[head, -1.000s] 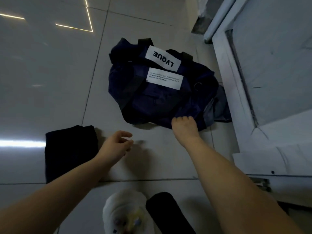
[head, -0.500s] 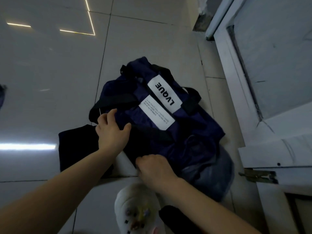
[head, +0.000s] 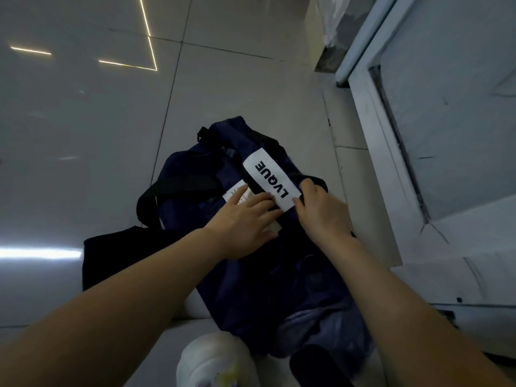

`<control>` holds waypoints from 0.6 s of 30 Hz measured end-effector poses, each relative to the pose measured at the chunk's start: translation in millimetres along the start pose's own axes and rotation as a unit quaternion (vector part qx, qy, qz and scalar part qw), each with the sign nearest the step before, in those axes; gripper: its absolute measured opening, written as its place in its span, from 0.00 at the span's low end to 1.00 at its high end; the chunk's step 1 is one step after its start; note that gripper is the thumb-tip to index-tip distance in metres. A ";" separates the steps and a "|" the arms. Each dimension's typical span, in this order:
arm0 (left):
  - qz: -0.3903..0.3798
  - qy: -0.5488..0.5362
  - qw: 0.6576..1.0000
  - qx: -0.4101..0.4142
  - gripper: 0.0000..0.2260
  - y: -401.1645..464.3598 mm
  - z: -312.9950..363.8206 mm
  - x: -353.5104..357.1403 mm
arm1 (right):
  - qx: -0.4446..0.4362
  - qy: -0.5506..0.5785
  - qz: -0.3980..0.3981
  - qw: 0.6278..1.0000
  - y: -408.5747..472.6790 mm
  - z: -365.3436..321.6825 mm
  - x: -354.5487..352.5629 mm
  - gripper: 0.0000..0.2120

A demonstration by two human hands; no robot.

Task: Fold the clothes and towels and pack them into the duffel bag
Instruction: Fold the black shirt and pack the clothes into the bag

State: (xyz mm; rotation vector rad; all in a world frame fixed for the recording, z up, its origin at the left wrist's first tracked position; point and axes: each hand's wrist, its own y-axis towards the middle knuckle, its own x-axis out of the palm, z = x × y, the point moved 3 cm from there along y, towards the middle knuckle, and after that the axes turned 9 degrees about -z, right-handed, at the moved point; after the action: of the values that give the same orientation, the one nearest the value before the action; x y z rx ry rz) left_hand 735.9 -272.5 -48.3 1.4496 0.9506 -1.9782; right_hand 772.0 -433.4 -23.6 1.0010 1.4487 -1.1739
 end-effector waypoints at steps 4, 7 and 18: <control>0.106 0.123 0.983 0.084 0.16 -24.7 -15.5 -20.5 | 0.126 0.164 0.034 0.978 14.4 38.3 -28.7 0.12; 0.096 0.103 0.982 0.123 0.09 -80.1 -33.9 -6.7 | 0.208 0.216 0.011 0.954 16.1 83.2 -33.3 0.13; 0.126 0.081 0.983 0.103 0.10 -109.7 -38.7 25.9 | 0.191 0.133 -0.026 0.972 6.4 68.3 -11.8 0.21</control>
State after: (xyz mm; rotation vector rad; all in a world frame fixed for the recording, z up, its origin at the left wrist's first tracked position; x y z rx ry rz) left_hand 669.9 -173.3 -53.9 1.7729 0.6033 -1.8341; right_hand 793.1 -499.4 -16.6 1.4375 1.4916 -1.4324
